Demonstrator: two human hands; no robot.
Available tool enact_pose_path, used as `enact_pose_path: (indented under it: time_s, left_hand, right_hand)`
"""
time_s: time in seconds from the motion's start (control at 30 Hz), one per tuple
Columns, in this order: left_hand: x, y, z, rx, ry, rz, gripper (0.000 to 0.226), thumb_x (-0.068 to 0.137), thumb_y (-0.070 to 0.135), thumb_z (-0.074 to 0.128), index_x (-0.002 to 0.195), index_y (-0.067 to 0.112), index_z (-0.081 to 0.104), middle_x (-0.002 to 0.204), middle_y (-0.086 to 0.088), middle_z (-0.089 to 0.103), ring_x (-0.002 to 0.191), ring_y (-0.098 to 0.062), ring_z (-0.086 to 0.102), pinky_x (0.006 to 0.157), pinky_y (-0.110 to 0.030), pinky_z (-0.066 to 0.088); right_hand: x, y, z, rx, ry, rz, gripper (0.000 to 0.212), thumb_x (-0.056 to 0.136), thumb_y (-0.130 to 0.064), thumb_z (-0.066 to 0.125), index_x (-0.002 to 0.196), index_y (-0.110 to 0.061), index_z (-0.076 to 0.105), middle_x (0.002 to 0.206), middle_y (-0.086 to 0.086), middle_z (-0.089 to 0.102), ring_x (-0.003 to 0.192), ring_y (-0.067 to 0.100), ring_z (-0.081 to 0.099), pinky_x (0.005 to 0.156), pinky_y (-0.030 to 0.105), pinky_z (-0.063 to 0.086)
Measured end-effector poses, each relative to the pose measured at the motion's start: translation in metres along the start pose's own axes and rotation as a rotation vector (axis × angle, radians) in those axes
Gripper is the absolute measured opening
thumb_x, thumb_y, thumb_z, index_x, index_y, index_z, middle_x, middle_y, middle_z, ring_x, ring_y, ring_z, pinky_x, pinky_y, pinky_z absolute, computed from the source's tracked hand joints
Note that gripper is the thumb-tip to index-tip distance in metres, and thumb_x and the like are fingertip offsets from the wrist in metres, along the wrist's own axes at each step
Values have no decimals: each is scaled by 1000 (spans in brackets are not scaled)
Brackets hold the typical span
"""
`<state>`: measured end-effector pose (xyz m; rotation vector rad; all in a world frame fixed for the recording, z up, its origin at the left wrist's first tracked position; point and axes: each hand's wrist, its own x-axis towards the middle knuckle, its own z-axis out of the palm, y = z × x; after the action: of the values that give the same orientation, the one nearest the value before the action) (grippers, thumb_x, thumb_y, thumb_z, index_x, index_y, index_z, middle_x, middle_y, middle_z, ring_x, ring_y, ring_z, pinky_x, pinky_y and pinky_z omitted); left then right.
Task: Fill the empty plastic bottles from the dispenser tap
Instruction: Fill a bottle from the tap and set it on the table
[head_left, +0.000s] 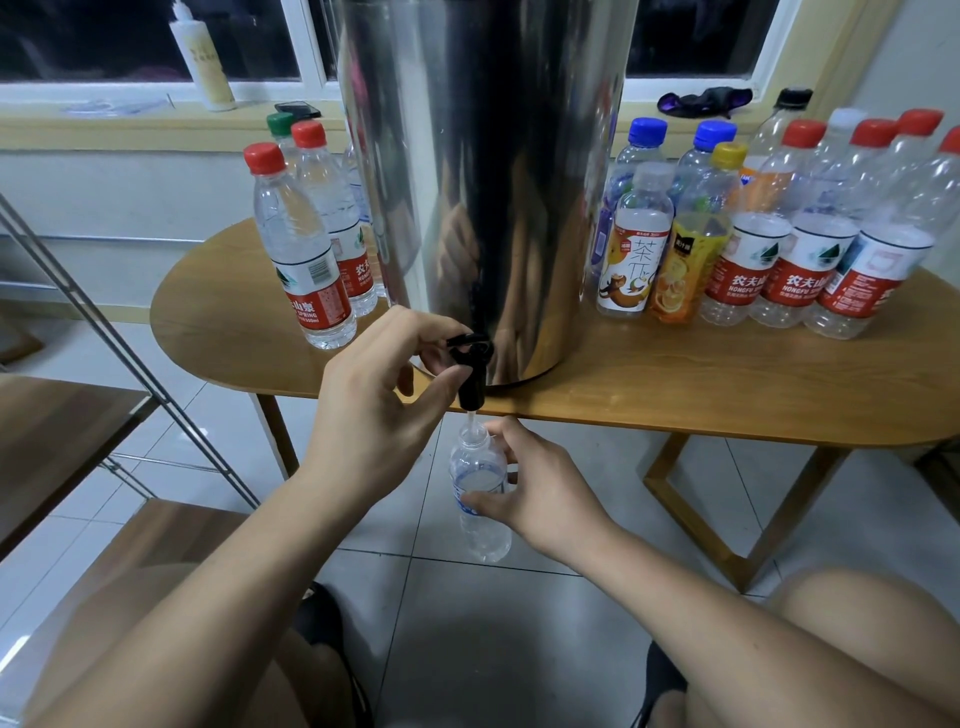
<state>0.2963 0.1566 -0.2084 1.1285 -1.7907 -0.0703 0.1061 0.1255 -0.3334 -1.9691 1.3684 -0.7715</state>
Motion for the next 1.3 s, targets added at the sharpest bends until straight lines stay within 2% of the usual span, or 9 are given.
enact_pose_path:
  time_s: [0.3,0.57,0.7,1.03,1.3]
  left_hand:
    - [0,0,-1,-10,-3,3,28,92,4,84,115,16,72,92,7,66,85,-1,61,69,-15,44]
    - [0,-1,0,-4,-6,-1,27,93,6,84,115,16,72,92,5,66,86,-8,63,69,-22,47]
    - [0,-2,0,3,-4,0,28,93,6,85,115,16,72,92,5,66,84,-5,61,69,-20,46]
    - [0,-1,0,-1,1,-7,28,92,4,84,115,16,72,90,5,66,84,-4,60,69,-18,45]
    - [0,-1,0,1,-1,-1,28,92,5,85,114,17,72,91,7,66,84,-2,60,68,-19,46]
  right_hand:
    - [1,-1,2,-1,6,-10,69,76,-45,92,131,-39,50,117,-10,68,107,12,67,97,40,59]
    - [1,-2,1,-5,26,-15,71,77,-46,93,134,-39,51,116,-12,67,109,11,66,96,39,60]
    - [1,-3,0,-16,27,-11,74,78,-45,93,137,-38,50,122,-11,68,112,10,65,98,38,59]
    - [2,0,3,19,37,-7,71,75,-44,94,131,-39,52,115,-12,68,109,10,67,97,40,58]
    - [3,1,3,15,38,-12,73,75,-47,93,135,-39,52,120,-11,69,112,10,66,98,40,58]
